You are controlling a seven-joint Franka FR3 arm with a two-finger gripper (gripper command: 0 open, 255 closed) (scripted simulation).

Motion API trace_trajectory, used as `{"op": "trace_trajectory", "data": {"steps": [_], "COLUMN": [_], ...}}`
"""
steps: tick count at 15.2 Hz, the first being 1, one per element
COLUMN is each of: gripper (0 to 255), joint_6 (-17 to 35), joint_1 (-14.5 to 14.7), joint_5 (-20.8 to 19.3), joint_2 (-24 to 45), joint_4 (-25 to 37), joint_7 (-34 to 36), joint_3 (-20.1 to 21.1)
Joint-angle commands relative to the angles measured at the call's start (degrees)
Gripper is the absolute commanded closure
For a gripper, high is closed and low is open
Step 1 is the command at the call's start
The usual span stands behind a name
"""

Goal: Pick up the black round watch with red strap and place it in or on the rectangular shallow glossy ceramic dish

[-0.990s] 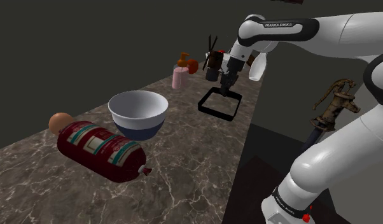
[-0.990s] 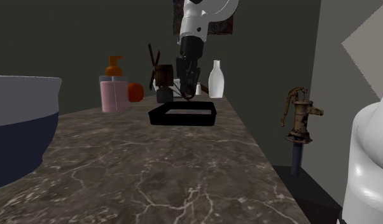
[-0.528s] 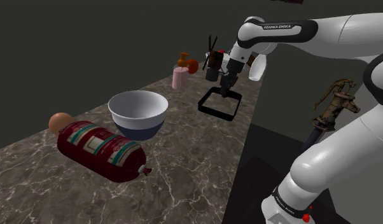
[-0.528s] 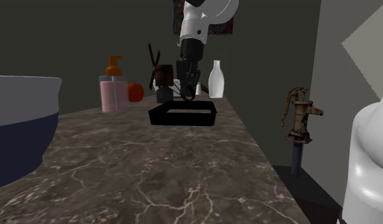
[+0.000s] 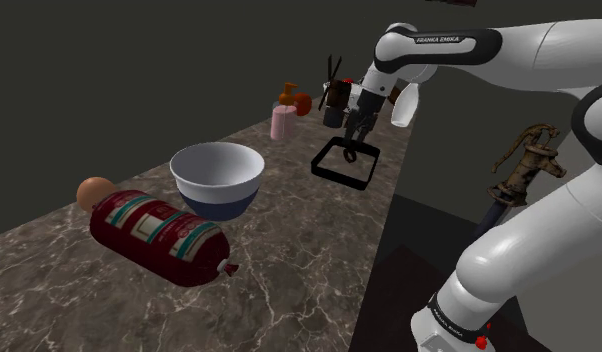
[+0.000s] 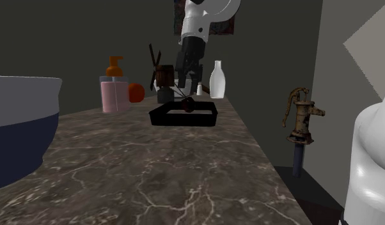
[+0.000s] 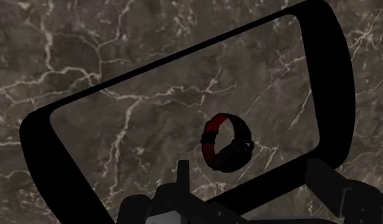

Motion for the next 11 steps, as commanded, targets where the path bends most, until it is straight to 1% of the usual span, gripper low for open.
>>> {"op": "trace_trajectory", "data": {"steps": [1,3,11], "gripper": [0,0,0], "joint_6": [-2.8,-6.3,-6.3], "joint_1": [-0.2,-0.4,-0.4], "joint_5": [-0.2,-0.4,-0.4], "joint_2": [0.2,0.6,0.6], "joint_4": [3.0,6.7,6.7], "joint_7": [0.0,0.1,0.1], "joint_3": [-0.4,-0.8,-0.8]}}
